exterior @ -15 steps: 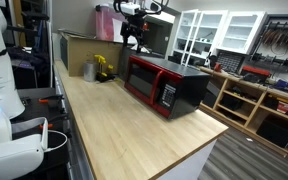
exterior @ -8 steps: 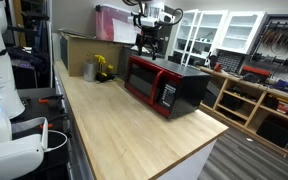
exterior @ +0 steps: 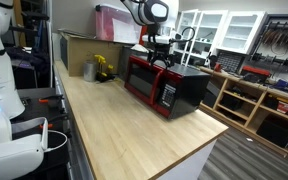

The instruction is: Open the microwave door widely

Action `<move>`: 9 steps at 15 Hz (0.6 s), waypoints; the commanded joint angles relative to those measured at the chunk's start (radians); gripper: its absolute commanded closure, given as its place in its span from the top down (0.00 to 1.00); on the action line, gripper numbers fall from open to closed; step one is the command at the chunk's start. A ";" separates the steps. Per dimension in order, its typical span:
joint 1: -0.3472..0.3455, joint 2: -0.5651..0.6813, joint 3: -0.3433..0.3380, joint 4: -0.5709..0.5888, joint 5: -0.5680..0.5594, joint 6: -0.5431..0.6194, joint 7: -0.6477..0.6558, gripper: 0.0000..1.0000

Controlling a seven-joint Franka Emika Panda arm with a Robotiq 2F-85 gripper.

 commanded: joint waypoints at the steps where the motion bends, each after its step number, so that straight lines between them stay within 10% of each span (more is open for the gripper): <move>1: -0.032 0.079 0.041 0.092 -0.016 0.002 0.026 1.00; 4: -0.038 0.110 0.056 0.117 -0.020 0.018 0.045 0.99; 5: -0.038 0.119 0.058 0.124 -0.021 0.022 0.060 0.74; 9: -0.035 0.130 0.048 0.130 -0.035 0.022 0.146 0.56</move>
